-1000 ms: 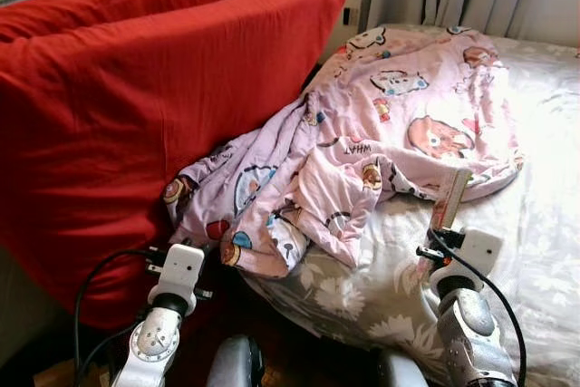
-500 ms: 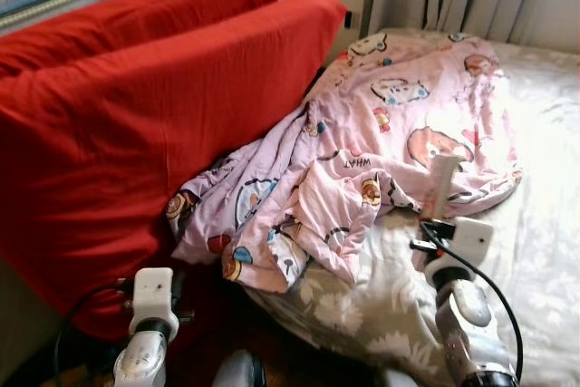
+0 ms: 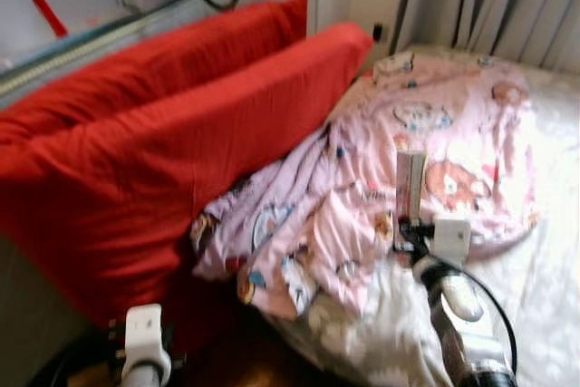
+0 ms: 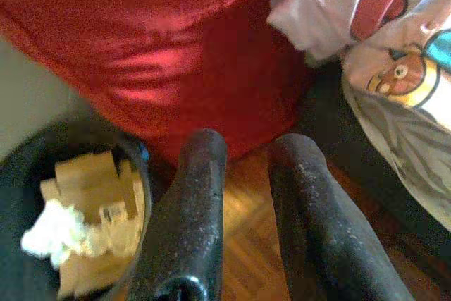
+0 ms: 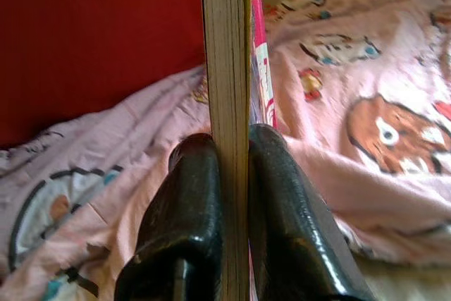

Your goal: Clean up the room

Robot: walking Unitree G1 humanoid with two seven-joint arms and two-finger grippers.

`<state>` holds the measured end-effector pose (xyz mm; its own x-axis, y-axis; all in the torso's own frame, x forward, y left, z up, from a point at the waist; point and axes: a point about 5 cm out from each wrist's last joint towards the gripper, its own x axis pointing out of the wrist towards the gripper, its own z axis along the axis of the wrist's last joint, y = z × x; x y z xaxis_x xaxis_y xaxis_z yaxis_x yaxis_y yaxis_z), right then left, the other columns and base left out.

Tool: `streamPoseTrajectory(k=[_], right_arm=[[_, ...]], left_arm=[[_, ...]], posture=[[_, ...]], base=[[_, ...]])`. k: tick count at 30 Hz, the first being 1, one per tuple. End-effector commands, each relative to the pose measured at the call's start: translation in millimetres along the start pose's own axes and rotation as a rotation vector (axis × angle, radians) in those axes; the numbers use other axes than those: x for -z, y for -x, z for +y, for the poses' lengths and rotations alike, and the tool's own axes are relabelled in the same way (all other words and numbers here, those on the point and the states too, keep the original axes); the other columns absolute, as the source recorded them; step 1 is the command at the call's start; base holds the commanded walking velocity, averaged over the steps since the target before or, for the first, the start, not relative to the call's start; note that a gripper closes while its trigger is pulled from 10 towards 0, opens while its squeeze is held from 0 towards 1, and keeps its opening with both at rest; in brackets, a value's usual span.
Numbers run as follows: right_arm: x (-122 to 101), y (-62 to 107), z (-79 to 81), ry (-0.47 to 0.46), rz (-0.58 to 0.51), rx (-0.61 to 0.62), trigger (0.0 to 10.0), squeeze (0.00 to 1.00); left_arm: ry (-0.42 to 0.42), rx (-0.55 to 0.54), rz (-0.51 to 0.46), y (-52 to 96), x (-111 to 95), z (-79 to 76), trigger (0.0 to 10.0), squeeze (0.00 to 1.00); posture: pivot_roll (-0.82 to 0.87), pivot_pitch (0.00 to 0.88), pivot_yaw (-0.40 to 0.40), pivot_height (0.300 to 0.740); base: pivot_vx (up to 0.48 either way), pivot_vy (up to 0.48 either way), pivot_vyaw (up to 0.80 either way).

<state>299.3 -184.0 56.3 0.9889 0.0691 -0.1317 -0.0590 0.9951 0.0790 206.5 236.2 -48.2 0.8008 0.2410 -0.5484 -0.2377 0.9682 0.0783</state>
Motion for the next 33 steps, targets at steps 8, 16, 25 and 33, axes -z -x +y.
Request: streamPoseTrajectory(k=[8,16,25,33], right_arm=[[2.9,1.2,2.2,-0.046,-0.025,0.05,10.0,0.0],[5.3,2.1,-1.7,-0.042,-0.009,0.074,10.0,0.0],[3.4,0.4,-3.4,-0.048,-0.015,0.079,10.0,0.0],[2.1,-1.6,-3.0,-0.064,-0.016,0.085,10.0,0.0]], left_arm=[[0.042,-0.015,0.156,10.7,33.7,2.3,10.0,0.0],[0.053,-0.018,0.177,12.2,38.0,4.1,10.0,0.0],[0.026,-0.001,0.19,13.4,40.8,2.0,10.0,0.0],[0.03,-0.004,0.188,12.5,39.6,2.2,10.0,0.0]], posture=[[0.03,0.0,0.035,0.74],[0.03,0.0,0.032,0.74],[0.03,0.0,0.026,0.74],[0.03,0.0,0.02,0.74]], base=[[0.0,0.0,0.0],[0.0,0.0,-0.45],[0.0,-0.124,-0.76],[0.0,-0.46,-0.76]])
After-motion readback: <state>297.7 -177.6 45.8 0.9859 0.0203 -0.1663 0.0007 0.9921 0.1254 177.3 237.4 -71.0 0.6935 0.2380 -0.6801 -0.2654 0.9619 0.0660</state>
